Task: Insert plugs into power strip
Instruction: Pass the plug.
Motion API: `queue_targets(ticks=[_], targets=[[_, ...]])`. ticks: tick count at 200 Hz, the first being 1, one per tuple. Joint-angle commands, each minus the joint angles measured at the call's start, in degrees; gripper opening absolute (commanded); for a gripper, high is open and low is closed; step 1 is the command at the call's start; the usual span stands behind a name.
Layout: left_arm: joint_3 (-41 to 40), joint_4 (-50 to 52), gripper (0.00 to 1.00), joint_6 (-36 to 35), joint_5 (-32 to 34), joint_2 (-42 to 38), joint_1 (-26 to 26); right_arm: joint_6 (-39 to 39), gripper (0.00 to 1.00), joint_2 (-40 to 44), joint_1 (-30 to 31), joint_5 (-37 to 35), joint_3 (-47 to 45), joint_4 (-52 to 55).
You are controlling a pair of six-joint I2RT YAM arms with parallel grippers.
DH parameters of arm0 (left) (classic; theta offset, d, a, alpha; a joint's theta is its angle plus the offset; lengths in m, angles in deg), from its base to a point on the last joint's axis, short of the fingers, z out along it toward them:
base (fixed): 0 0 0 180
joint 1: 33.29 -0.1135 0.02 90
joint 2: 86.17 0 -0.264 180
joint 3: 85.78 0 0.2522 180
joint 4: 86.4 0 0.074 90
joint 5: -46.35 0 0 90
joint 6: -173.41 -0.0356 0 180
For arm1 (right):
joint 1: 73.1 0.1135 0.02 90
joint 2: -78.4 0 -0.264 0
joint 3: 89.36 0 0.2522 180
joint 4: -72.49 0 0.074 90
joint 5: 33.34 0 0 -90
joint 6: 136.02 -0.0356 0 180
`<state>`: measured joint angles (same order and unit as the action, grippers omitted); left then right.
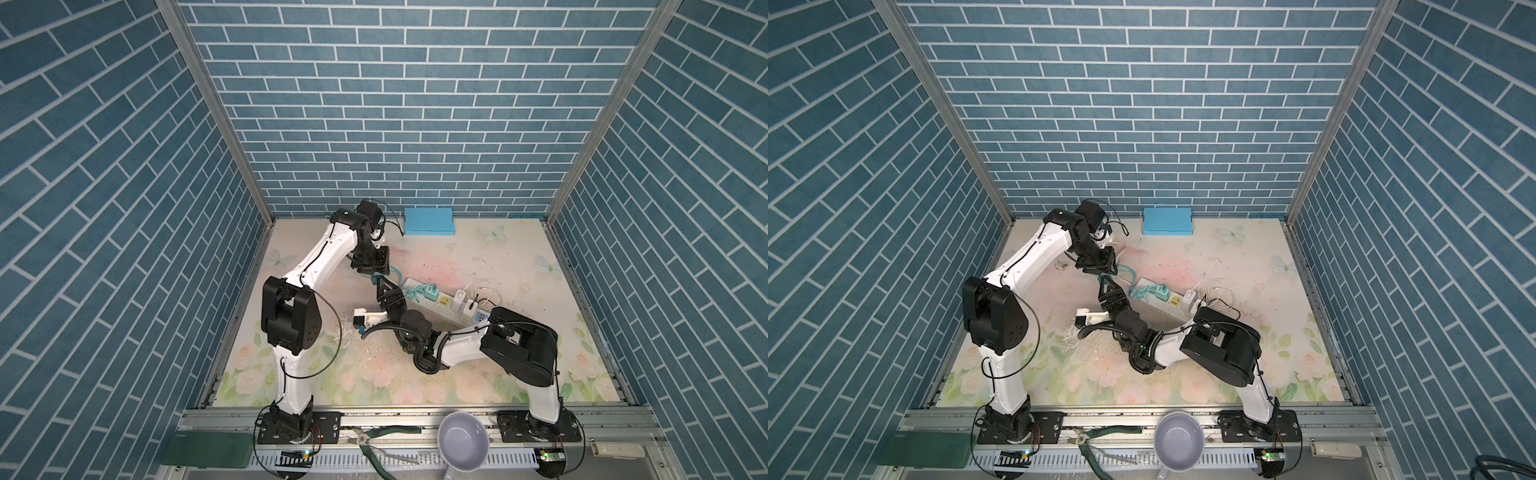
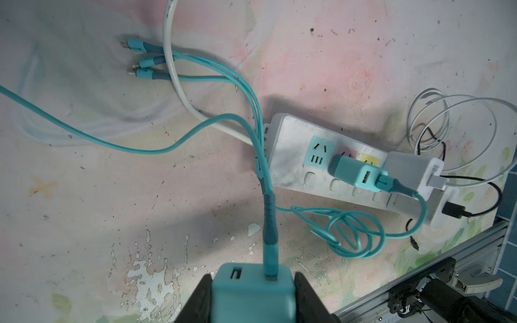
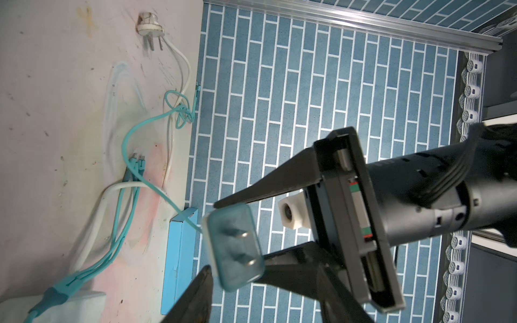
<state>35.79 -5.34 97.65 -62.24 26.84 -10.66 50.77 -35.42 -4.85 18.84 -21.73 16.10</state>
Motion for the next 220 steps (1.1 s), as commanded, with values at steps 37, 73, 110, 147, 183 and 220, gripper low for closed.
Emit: queue_targets(ticks=[37,73,110,147,183,220], targets=[[-3.58,-1.34,0.37,0.50,-0.70,-3.50,0.00,-4.42,0.57,0.60,0.14,-0.68,4.00,4.85],[-3.68,-1.70,0.36,0.51,-1.39,-3.63,-0.03,-6.06,0.57,-0.17,0.09,-0.79,5.23,6.40],[-2.18,-0.93,0.37,-0.02,-1.38,-3.65,-0.39,-8.12,0.57,-1.02,0.06,-1.28,5.90,9.06],[-1.62,-0.42,0.37,-0.19,-0.51,-4.20,-0.36,-9.49,0.53,-1.58,0.12,-1.56,7.02,11.00],[-2.71,-1.12,0.36,-0.04,-1.54,-5.07,-0.09,-9.61,0.41,-2.76,-0.19,-1.29,8.65,12.48],[-3.38,-1.30,0.36,-0.44,-2.03,-5.37,-0.09,-9.52,0.41,-3.29,-0.49,-0.94,10.37,13.36]])
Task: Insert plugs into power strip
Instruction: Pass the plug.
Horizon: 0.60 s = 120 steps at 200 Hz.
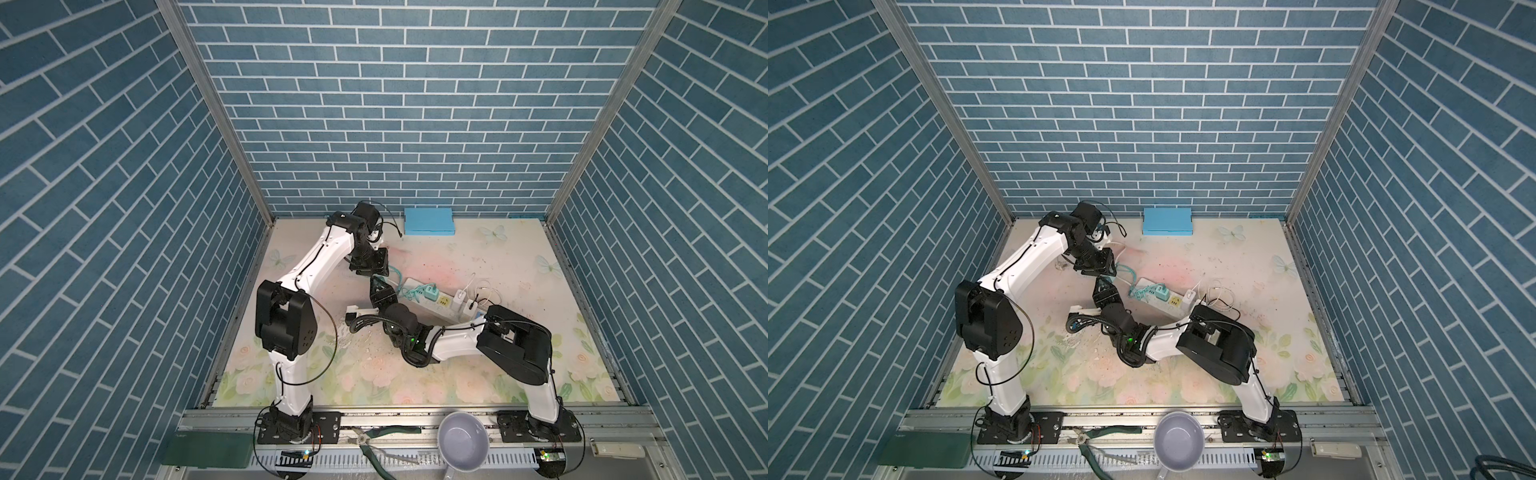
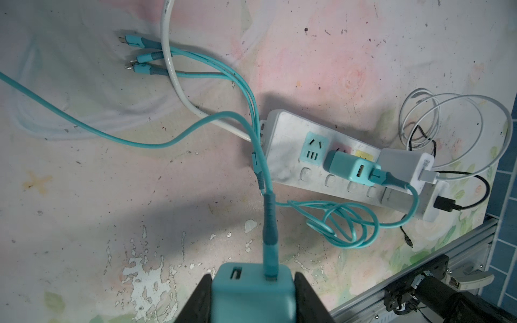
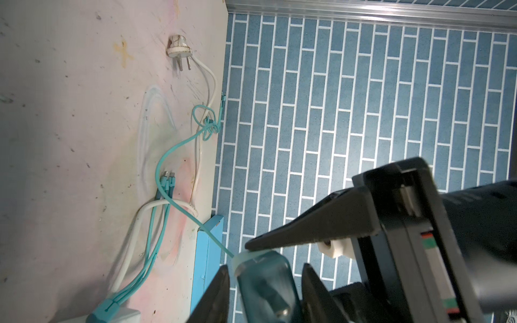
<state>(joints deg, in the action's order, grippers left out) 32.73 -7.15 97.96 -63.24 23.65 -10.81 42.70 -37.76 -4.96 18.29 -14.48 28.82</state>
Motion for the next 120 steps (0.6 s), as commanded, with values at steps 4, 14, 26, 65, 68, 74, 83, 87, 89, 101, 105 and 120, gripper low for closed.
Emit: queue_targets(ticks=[4,14,26,65,68,74,83,87,89,101,105,120], targets=[[-0.30,0.47,0.36,-0.83,-1.17,-2.24,0.02,-1.38,0.41,-1.00,-0.45,-0.39,3.30,0.81],[-0.60,0.34,0.36,-0.84,-1.32,-2.41,0.06,-1.13,0.42,-1.08,-0.54,-0.43,3.56,0.59],[-0.98,0.22,0.36,-0.92,-1.49,-2.82,0.02,-0.63,0.42,-1.30,-0.61,-0.41,4.15,0.43],[-1.91,-0.28,0.35,-1.21,-1.92,-3.45,0.05,2.05,0.38,-2.96,-1.05,-0.66,5.67,-1.41],[-1.93,-0.28,0.35,-1.27,-1.89,-3.47,0.02,2.06,0.36,-3.01,-1.14,-0.70,5.72,-1.52],[-2.05,-0.19,0.35,-1.39,-2.11,-3.50,0.05,2.22,0.32,-3.13,-1.19,-0.76,5.87,-1.55],[-2.28,-0.28,0.35,-1.53,-2.20,-3.63,0.02,2.28,0.25,-3.13,-1.27,-0.83,5.86,-1.60],[-2.35,-0.32,0.35,-1.58,-2.32,-3.57,-0.05,2.26,0.22,-3.10,-1.26,-0.83,5.86,-1.55],[-2.40,-0.29,0.35,-1.55,-2.30,-3.63,0.00,2.24,0.21,-3.06,-1.30,-0.85,5.85,-1.50],[-2.70,-0.54,0.35,-1.58,-2.50,-3.82,0.01,2.34,0.13,-2.80,-1.40,-1.05,5.72,-1.55],[-2.71,-0.63,0.35,-1.58,-2.55,-3.85,-0.13,2.43,0.11,-2.68,-1.38,-1.13,5.68,-1.81],[-2.89,-0.72,0.35,-1.62,-2.62,-4.00,-0.15,2.22,0.05,-2.15,-1.79,-1.36,5.37,-1.87]])
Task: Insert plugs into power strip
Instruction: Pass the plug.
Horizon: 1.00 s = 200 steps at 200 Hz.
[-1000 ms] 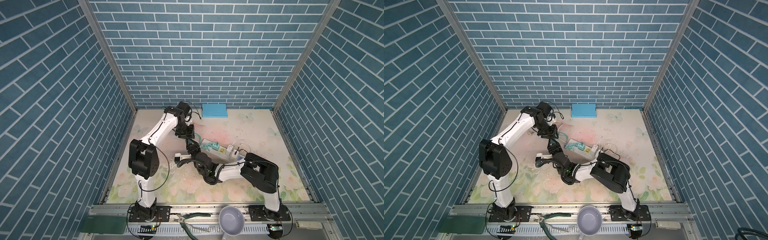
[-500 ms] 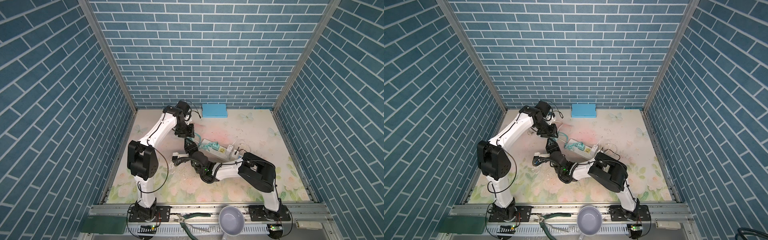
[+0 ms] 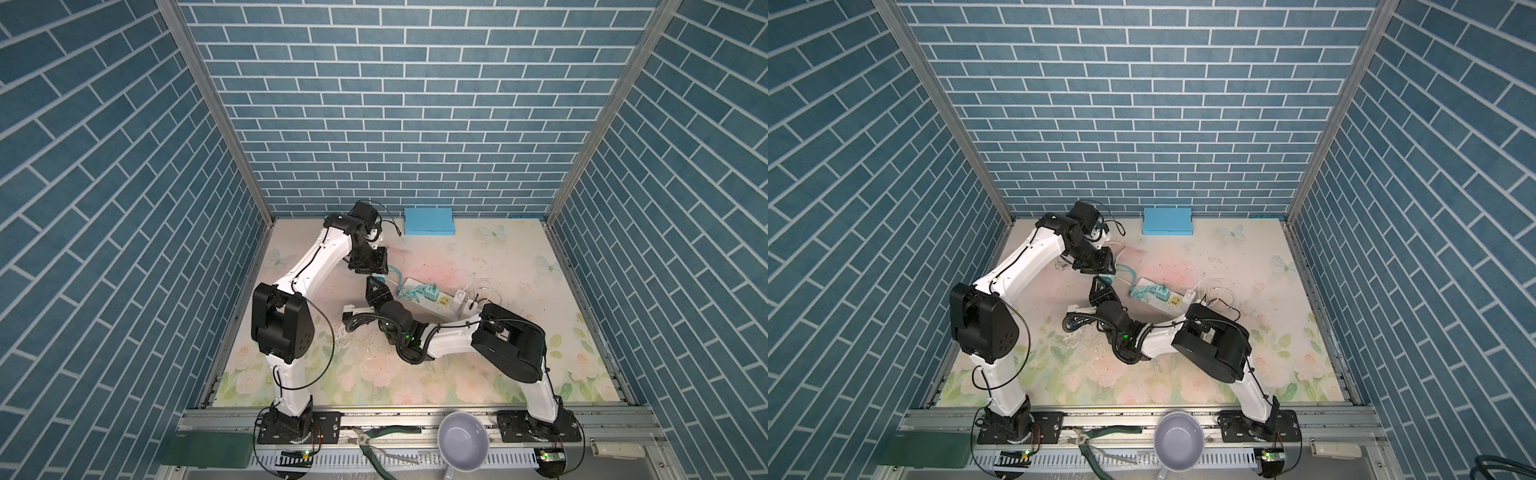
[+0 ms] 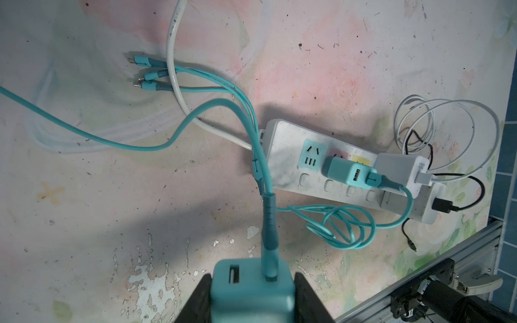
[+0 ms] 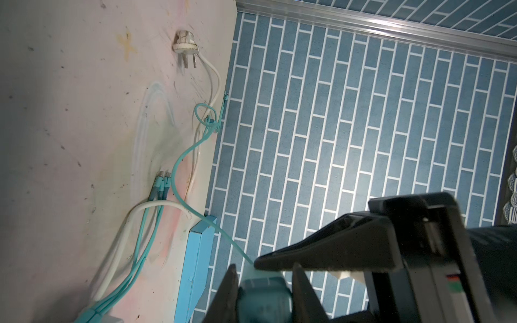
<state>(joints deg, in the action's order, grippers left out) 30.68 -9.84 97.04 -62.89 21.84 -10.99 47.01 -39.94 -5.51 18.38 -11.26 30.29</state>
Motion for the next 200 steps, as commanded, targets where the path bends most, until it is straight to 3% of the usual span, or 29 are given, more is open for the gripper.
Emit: queue_targets(ticks=[1,22,45,56,74,99,112,130,135,137,141,171,200], targets=[[-0.83,1.93,0.35,-0.66,-2.98,-2.19,-0.02,-2.12,0.05,0.08,-1.33,-1.44,2.13,-3.35],[-0.85,1.88,0.34,-0.64,-3.35,-2.01,-0.06,-2.00,0.01,0.23,-1.61,-0.92,1.76,-5.32],[-0.88,1.67,0.45,-0.45,-3.62,-1.99,0.00,-2.04,0.00,0.04,-1.79,-0.69,2.31,-6.70],[-1.02,1.15,0.64,0.03,-2.97,-2.37,-0.01,-2.43,0.00,0.13,-1.83,-0.76,2.65,-7.02],[-1.62,-0.61,0.75,0.76,-2.65,-2.93,-0.67,-4.46,0.00,1.21,-1.80,-1.07,2.74,-5.26],[-1.44,-2.31,0.73,1.53,-2.86,-2.15,-1.79,-7.70,0.00,3.58,-1.83,-1.30,1.80,-1.65],[-1.17,-3.13,0.82,2.33,-2.62,-1.83,-2.21,-8.85,0.00,4.20,-1.81,-1.42,1.29,-0.73],[-0.12,-5.30,0.84,3.40,-2.64,-2.36,-3.84,-10.47,0.00,5.02,-1.81,-2.22,0.61,0.09],[0.75,-5.47,0.90,3.85,-2.04,-2.34,-4.49,-11.26,0.00,5.48,-1.70,-2.26,0.21,0.80],[1.13,-5.56,0.97,3.97,-1.77,-2.33,-4.82,-11.79,0.00,5.62,-1.70,-2.31,0.07,1.37],[1.90,-5.85,0.99,4.29,-1.40,-2.28,-5.47,-12.92,0.00,6.01,-1.71,-2.48,-0.07,2.47],[8.08,-6.42,1.00,5.45,-0.23,-1.07,-9.38,-24.10,0.00,10.22,-1.98,-3.26,-0.71,14.36],[8.09,-7.64,1.00,6.58,1.92,-3.33,-12.02,-46.13,0.00,17.44,-4.38,0.81,1.57,38.62]])
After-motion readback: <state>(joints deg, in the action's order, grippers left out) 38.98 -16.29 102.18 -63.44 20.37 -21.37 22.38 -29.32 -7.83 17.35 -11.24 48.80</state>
